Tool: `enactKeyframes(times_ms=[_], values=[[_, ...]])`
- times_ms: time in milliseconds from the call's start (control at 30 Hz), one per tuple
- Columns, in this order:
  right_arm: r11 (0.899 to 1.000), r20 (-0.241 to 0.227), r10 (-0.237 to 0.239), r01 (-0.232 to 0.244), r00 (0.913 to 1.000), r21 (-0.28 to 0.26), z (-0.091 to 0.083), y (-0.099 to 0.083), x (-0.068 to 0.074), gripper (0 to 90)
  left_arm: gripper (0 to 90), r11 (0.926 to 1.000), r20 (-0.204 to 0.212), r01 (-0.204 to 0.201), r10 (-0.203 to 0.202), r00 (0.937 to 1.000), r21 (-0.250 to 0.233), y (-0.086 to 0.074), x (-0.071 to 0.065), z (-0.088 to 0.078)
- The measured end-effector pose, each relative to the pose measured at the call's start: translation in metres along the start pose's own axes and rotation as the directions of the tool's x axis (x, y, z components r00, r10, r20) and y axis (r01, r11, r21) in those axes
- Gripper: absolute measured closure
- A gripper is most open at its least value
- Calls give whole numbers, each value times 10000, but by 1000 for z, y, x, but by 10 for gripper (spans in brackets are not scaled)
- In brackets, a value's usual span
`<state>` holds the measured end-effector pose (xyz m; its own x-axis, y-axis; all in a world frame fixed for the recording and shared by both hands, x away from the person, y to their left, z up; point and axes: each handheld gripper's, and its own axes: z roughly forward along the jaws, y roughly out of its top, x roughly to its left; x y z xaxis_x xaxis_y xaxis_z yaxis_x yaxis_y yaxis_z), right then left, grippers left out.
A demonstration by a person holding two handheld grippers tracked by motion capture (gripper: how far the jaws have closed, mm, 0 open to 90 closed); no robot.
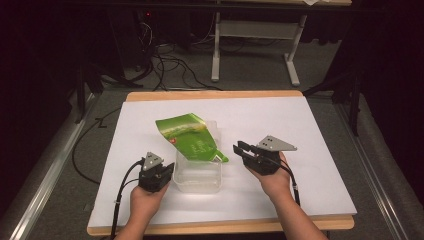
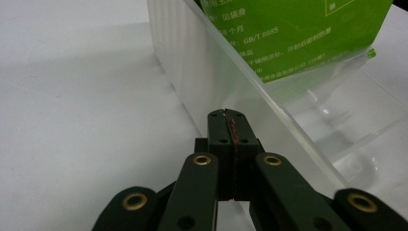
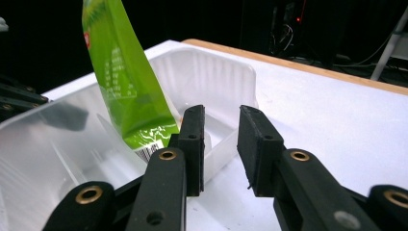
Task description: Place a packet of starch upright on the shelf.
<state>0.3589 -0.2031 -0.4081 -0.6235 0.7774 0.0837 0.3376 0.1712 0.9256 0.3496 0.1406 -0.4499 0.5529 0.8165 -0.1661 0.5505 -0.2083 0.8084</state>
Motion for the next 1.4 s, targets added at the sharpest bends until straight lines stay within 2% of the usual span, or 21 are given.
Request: enactKeyframes(times_ms=[100,300,433,567,600,900,967,1033,1267,1400], values=[[9999,91,-72,71,9999,92,2,-1,1,745,900,10000,33,-42,42,10000,5,-1,-2,0],[9981,327,-317,299,9990,535,13,-3,11,900,900,9999,278,-172,172,9995,12,-1,-8,1],[9964,391,-350,319,9986,782,19,-3,16,900,878,9999,138,-124,126,9998,-111,0,-5,2],[9927,335,-730,694,9968,988,26,-4,23,900,864,9997,43,-159,159,9999,-171,1,-4,5],[9917,332,-793,755,9963,1041,28,-4,24,900,871,9995,-27,-277,277,9996,-126,1,-5,6],[9871,506,-918,842,9945,1365,42,-6,26,900,869,9994,-38,-321,321,9995,-90,1,-4,7],[9864,564,-787,695,9953,1492,49,-7,25,900,870,9996,-5,-262,262,9997,-85,1,-3,9],[9861,524,-768,681,9957,1517,51,-7,26,900,897,9996,50,-266,266,9996,-55,1,-3,10],[9859,206,-684,644,9974,1542,58,-7,31,900,900,9997,72,-234,234,9997,21,1,-4,12],[9840,37,-820,804,9966,1587,62,-5,37,900,900,9998,62,-197,197,9998,17,1,-4,12]])
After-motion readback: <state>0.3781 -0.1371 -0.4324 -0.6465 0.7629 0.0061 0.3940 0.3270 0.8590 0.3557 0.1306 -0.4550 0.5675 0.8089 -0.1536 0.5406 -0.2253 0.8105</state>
